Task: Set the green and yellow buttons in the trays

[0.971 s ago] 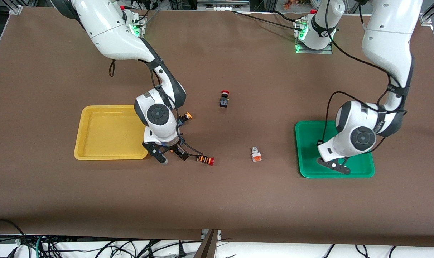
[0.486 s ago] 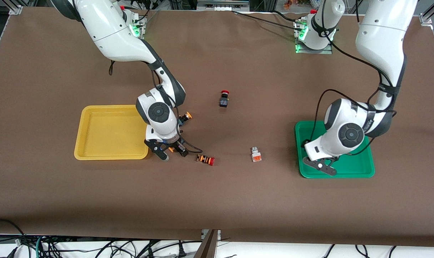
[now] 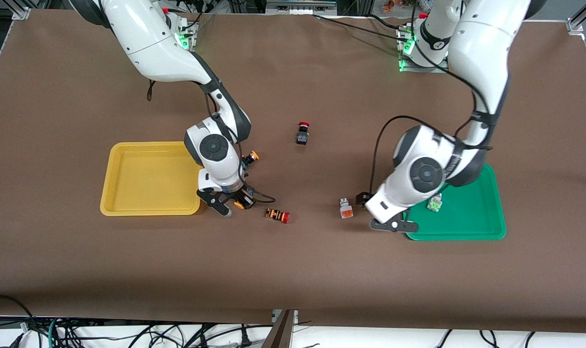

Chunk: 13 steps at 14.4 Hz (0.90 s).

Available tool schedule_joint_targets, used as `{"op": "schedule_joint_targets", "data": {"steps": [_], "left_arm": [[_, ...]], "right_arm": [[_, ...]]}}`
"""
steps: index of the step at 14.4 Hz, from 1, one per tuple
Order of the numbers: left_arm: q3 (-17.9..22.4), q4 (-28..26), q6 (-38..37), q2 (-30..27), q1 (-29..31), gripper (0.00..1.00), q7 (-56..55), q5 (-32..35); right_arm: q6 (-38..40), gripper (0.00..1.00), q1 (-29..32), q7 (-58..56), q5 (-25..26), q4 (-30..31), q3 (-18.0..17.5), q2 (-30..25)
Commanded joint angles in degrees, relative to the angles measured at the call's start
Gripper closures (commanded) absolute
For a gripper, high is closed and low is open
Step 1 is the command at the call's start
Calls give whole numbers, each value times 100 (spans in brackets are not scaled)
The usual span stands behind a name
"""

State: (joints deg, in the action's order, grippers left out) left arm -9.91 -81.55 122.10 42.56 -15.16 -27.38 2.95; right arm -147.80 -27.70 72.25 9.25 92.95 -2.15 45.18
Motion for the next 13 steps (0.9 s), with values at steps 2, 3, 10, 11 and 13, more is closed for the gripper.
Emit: {"op": "schedule_joint_targets", "data": {"steps": [2,3,10,11,13], "left_arm": [[174,895,338,867,-470,0,-1155,-5],[174,826,636,868,-462,0,-1095,21],[174,509,745,1035,-567,46,-1112,30],[182,491,727,1018,-585,59,-1103,30],[182,500,692,947,-524,98,-1112,65]], "right_arm": [[259,100,202,-770,59,100,22,-395],[670,100,438,-1435,33,92,5,-570],[2194,100,1608,-4823,-416,292,40,-1415],[2168,100,1740,-5087,-424,529,48,-1546],[1932,100,2143,-5710,-425,1091,48,-1862]]}}
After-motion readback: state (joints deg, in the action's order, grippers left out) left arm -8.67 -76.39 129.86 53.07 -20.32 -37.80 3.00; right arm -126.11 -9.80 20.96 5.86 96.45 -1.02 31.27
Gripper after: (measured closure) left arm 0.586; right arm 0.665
